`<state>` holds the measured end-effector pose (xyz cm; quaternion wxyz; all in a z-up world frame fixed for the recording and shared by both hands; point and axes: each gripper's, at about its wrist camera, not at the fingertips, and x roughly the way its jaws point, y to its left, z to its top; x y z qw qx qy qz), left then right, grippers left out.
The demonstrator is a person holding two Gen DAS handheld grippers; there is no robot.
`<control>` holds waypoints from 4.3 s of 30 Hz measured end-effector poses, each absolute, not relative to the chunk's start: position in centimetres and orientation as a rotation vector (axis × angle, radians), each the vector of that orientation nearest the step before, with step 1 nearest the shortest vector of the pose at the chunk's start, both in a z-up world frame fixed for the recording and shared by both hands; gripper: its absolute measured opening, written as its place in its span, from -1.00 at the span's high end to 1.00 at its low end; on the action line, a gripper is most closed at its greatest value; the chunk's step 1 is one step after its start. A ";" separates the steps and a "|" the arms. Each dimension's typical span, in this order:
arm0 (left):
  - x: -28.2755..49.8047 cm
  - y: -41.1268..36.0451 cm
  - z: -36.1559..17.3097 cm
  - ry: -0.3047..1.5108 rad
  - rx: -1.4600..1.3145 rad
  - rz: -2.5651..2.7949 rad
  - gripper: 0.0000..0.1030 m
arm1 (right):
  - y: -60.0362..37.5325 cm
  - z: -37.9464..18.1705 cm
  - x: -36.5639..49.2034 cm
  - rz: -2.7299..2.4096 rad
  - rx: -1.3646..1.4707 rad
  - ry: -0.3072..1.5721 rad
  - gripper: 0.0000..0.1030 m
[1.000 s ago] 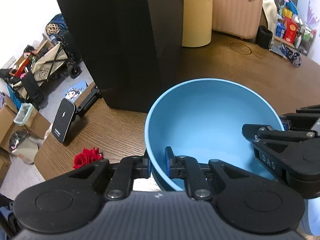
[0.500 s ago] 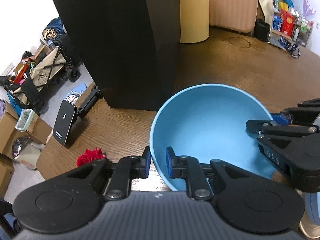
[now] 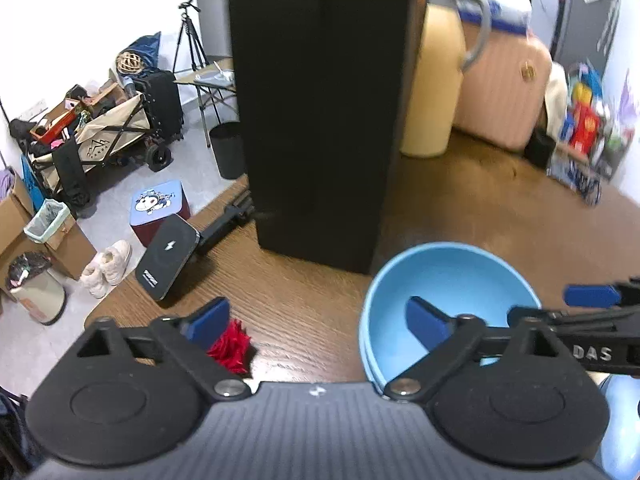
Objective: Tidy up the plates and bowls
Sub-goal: 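Withdraw both grippers and move them toward the remaining light-blue bowl, then lower both open grippers around the rim of the remaining bowl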
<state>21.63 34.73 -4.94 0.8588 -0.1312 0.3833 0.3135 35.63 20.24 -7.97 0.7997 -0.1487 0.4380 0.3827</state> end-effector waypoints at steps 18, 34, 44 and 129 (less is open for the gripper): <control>18.1 33.5 -4.4 0.687 -0.297 0.707 -1.00 | 15.8 -5.5 32.9 0.740 -0.324 0.889 -1.00; 19.3 29.1 -2.9 0.639 -0.267 0.547 -1.00 | 7.2 -4.9 32.0 0.540 -0.219 0.881 -1.00; 23.1 25.2 -2.3 0.662 -0.230 0.396 -1.00 | -0.7 -4.2 32.8 0.366 -0.109 0.878 -1.00; 59.4 -14.0 -3.9 0.831 -0.047 -0.215 -1.00 | -36.2 -5.9 54.9 -0.097 0.119 0.888 -1.00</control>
